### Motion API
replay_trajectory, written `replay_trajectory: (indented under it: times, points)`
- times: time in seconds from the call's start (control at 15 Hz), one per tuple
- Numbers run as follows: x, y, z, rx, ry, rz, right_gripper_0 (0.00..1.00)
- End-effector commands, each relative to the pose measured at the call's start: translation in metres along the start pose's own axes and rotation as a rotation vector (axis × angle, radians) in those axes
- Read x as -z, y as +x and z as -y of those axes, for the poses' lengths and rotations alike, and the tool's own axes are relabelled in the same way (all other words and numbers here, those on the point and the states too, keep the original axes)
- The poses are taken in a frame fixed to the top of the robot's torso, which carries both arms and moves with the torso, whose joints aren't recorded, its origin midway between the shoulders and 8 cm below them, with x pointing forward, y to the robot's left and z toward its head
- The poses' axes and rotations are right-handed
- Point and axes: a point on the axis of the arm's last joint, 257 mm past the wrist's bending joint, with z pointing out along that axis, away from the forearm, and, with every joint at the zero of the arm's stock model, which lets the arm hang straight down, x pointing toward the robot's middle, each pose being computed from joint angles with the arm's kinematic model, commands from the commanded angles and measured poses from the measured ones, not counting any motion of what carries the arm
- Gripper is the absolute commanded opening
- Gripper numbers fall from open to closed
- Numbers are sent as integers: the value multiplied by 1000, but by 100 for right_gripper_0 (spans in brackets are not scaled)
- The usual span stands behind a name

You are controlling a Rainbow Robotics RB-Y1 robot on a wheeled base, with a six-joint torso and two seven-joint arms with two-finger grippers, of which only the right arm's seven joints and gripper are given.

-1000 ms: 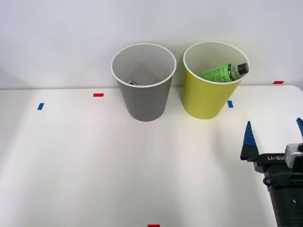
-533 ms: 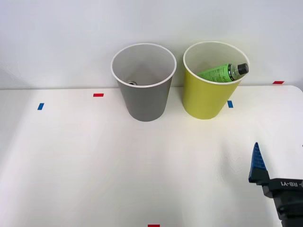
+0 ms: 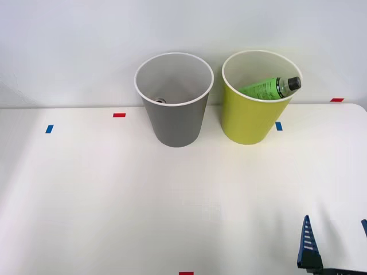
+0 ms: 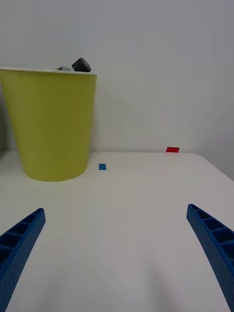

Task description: Put cans in the gray bin, plastic bottles in the light green bin

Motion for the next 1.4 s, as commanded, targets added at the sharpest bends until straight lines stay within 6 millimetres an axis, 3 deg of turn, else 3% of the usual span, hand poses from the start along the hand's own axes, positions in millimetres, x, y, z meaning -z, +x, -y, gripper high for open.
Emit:
replay_trajectory:
  times: [0.07, 0.4, 0.8, 1.4]
  points:
    - [27, 18, -10, 3, -18, 0, 100]
    - [66, 37, -36, 23, -84, 5, 100]
    - [79, 39, -53, 119, -170, -2, 100]
    - [93, 46, -72, 58, -198, -50, 100]
